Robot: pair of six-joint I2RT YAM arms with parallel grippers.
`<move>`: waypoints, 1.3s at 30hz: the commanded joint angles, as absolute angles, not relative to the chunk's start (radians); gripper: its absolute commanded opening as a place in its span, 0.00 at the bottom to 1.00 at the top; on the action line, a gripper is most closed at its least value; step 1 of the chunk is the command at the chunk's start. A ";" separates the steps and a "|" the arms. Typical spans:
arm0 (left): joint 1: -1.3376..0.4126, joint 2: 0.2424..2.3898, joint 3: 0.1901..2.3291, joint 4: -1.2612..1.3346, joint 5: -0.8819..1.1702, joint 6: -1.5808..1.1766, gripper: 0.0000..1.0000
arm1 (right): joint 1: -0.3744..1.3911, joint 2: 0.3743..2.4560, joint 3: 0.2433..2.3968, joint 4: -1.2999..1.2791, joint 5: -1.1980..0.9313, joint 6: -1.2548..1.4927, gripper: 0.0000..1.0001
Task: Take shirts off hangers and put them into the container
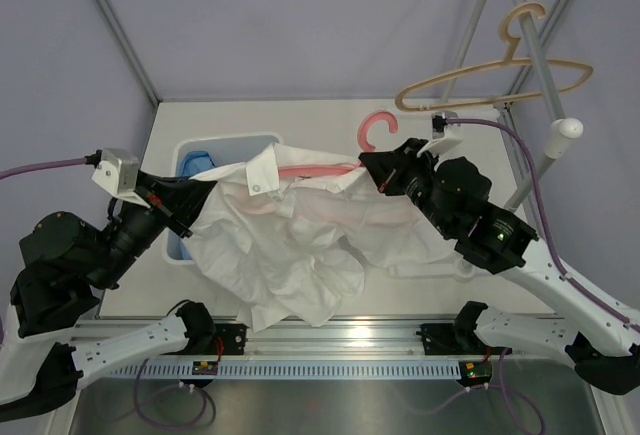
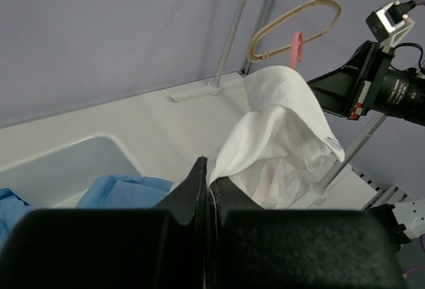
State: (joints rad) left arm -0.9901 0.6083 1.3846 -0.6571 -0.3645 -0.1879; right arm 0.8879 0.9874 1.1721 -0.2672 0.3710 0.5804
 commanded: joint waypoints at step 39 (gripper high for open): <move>-0.986 0.669 0.917 0.032 0.009 -0.362 0.00 | 0.882 1.072 1.520 -0.357 0.246 0.587 0.00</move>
